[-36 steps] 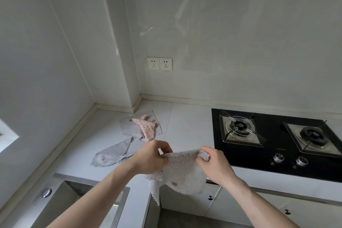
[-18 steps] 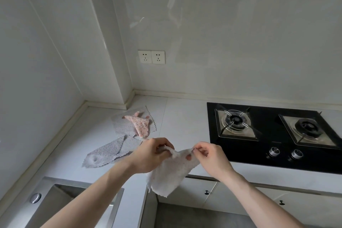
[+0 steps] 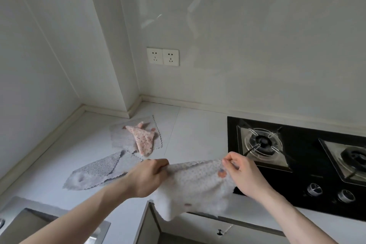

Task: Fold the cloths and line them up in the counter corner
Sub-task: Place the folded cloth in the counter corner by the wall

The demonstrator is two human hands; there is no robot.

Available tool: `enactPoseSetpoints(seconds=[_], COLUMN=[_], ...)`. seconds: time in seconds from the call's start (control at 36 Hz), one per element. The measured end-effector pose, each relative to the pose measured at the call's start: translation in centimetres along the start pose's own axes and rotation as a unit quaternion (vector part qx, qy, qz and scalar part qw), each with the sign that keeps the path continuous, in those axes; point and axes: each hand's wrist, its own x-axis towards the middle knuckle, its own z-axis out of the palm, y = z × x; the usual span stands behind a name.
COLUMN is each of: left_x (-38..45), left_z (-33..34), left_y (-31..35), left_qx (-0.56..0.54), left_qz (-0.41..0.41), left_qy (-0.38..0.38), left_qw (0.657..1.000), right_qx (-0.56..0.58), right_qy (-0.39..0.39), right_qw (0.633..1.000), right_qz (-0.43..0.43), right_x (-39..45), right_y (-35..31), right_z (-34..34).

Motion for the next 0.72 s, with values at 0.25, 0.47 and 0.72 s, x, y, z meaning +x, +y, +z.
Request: enactPoseSetpoints(seconds=[0.25,0.47,0.72], left_x=[11.2,17.5,21.5], left_z=[8.2,13.7,16.0], left_y=[-6.8,-11.3,-11.3], left_qx=[-0.031,0.066,0.127], left_qz=[-0.05,-0.047,0.0], left_qy=[0.039,0.115,0.193], left_qw=[0.997,0.99,0.973], right_qx=[-0.028,-0.081,-0.086], right_qy=[0.045,0.096,0.116], right_qw=[0.998,0.99,0.985], right_qz=[-0.021,-0.064,-0.092], right_x=[9.3,14.5,15.7], right_y=[8.5,14.4,16.7], right_z=[4.3,7.1,7.7])
